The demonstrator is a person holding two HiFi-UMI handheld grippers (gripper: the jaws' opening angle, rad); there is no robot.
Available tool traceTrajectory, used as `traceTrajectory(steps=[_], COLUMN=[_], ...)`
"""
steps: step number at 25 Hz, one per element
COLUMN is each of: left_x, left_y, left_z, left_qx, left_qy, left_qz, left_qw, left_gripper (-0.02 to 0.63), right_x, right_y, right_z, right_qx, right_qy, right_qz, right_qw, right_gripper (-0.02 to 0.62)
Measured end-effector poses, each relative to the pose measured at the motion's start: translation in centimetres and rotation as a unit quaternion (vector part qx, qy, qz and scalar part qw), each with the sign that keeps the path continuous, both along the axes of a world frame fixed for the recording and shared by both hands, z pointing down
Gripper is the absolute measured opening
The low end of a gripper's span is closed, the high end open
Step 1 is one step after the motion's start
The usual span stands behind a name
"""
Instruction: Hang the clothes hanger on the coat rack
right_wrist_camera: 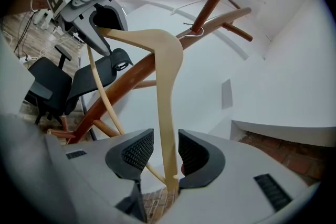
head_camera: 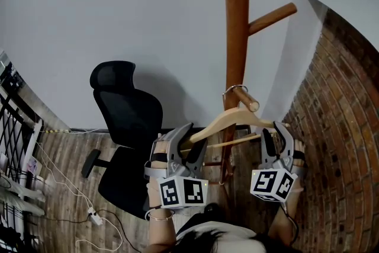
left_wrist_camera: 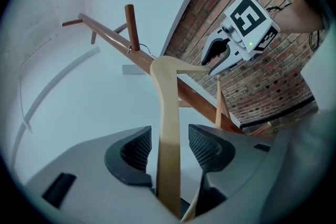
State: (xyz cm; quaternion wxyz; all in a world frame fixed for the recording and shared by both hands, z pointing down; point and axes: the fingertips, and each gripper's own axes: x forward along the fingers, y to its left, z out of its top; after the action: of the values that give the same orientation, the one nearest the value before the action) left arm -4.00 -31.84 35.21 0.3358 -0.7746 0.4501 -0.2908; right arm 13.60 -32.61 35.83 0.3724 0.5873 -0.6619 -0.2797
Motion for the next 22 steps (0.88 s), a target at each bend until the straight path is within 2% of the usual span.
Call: traceTrajectory(steps=[12,22], left_x=[-0.9,-1.6], left_y=[2.2,4.6], left_z=[-0.8,-0.7], left_qx=[0.019,0.015], left_qy=[0.004,0.014], left_qz=[-0.009,-0.027], left_qw=[0.9998,0.9994], left_gripper=[0.235,0.235], right_x=[-0.3,-0.7], right_y=[2.0,4.1], right_z=[-0.3,-0.4], right_qx=[0.004,0.005], right_qy=[-0.007,-0.011], right_qz=[-0.004,-0.015], right_qw=[1.000,1.000], right_gripper=[0.152,0.150])
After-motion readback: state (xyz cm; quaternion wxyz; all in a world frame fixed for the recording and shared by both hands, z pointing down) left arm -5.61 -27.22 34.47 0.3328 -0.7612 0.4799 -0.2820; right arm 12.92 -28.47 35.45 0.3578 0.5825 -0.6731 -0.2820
